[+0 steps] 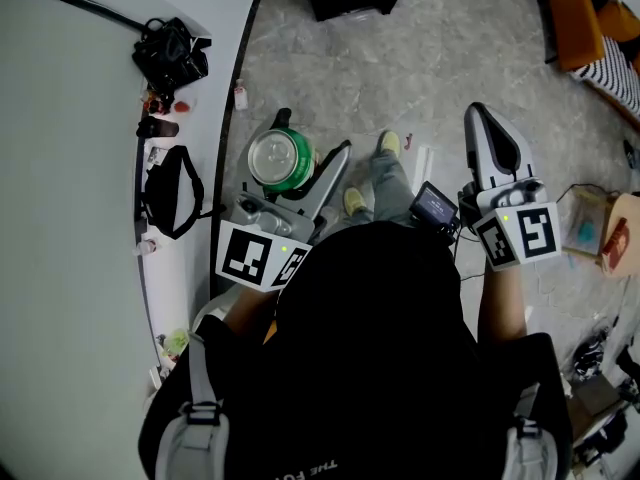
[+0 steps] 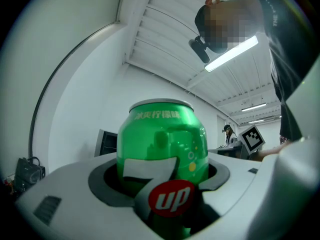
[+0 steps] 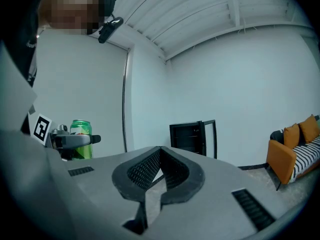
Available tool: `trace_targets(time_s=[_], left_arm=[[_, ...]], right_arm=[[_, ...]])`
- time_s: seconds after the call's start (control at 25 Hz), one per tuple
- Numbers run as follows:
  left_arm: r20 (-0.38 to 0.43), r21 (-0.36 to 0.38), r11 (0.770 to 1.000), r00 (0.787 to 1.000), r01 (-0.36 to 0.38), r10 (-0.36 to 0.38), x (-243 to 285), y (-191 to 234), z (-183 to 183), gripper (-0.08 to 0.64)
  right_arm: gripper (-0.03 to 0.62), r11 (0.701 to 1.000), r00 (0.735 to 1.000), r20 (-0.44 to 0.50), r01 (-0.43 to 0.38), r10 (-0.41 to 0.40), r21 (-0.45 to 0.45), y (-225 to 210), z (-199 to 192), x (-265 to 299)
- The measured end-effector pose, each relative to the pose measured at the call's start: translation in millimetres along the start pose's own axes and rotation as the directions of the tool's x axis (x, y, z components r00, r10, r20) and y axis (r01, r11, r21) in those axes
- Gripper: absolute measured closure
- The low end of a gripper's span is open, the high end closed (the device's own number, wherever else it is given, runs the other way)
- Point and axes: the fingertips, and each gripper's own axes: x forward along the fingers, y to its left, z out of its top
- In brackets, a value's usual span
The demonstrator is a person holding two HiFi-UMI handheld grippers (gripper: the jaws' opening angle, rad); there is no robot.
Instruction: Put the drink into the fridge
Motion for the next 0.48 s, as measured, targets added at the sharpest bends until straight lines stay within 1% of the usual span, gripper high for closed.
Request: trace_targets(time_s=[0.12, 0.24, 0.36, 0.48], left_arm=[[-0.009, 0.004, 1.000, 1.000, 0.003, -0.003, 14, 6, -1, 0.221], [-0.015, 0.013, 1.000, 1.000, 0.009, -0.009, 31, 8, 0, 0.221], [-0.022, 0.019, 1.000, 1.000, 0.005, -0.005, 53, 12, 4, 0.221], [-0.029, 0.013, 1.000, 1.000, -0.004, 0.004, 77, 18, 6, 0.221]], right_arm=[[0.581, 0.999, 1.000, 0.011, 0.000, 0.000, 0.032, -9, 1, 14], [0.581, 0.999, 1.000, 0.019, -0.009, 0.008, 0.040, -22, 1, 28], [0.581, 0.999, 1.000, 0.004, 0.001, -0.001, 0.049, -43, 2, 42], [0.581, 0.998, 1.000, 0.006, -0.005, 0.005, 0.067, -60, 6, 58]])
